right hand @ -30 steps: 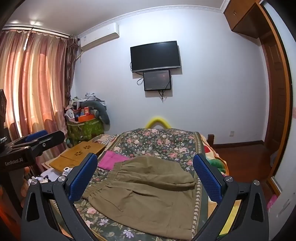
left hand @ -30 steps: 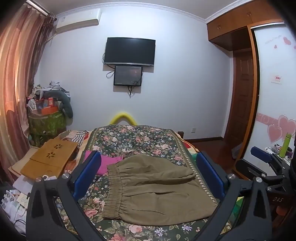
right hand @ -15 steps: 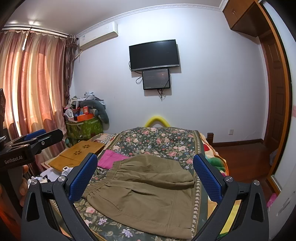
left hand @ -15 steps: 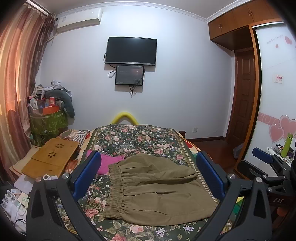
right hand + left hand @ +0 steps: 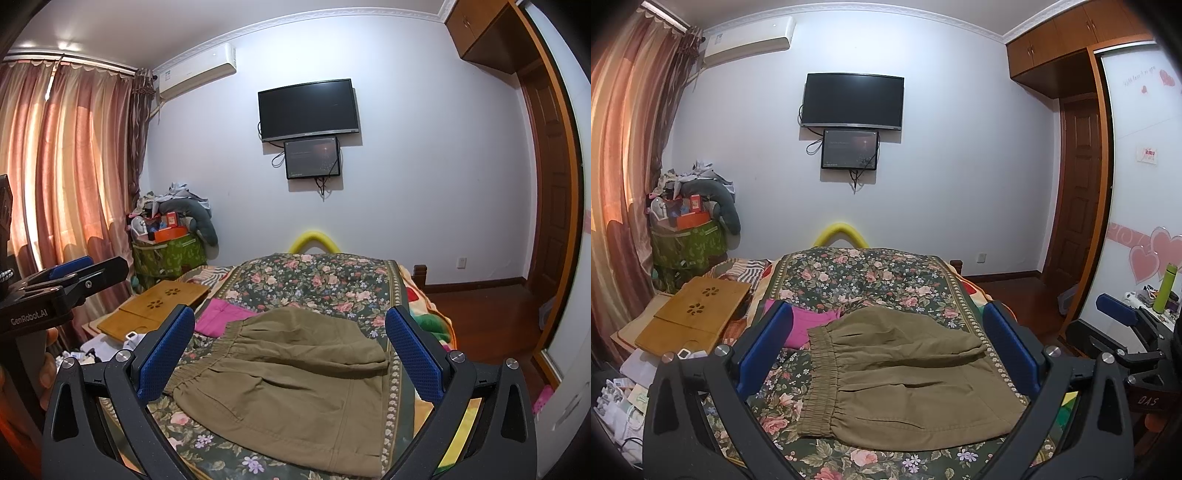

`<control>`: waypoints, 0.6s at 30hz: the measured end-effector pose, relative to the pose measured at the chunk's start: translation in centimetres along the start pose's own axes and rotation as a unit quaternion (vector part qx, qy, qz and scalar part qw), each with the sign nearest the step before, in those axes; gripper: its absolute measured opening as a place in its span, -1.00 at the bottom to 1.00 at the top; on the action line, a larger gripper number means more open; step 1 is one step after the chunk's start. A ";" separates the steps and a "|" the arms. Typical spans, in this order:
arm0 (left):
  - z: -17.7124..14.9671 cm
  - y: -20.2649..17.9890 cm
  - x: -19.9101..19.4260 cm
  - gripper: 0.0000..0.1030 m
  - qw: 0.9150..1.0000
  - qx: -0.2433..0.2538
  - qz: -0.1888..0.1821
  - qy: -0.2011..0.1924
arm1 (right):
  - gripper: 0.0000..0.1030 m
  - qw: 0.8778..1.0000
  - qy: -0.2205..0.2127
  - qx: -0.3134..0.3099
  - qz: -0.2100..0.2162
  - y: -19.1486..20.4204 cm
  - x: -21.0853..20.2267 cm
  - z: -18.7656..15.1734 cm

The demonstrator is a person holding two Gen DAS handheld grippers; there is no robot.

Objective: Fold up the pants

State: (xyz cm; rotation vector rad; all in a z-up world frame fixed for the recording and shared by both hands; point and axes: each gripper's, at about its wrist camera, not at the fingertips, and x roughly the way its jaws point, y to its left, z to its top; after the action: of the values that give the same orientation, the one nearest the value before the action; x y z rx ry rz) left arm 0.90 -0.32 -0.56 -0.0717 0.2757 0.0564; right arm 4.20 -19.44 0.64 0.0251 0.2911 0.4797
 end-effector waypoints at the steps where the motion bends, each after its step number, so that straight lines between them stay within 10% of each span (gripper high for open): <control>1: 0.0 0.0 0.0 1.00 1.000 0.001 0.000 0.000 | 0.99 1.000 0.000 0.000 0.000 0.1 0.0 0.1; 18: 0.0 -0.4 0.0 1.00 1.000 0.005 0.000 -0.002 | 0.99 1.000 0.000 -0.001 0.000 -0.1 -0.1 0.2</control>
State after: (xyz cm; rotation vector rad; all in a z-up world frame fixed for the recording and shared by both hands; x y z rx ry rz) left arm 0.92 -0.76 -0.55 -0.0626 0.2728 0.0546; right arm 4.19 -19.53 0.86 0.0237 0.2909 0.4794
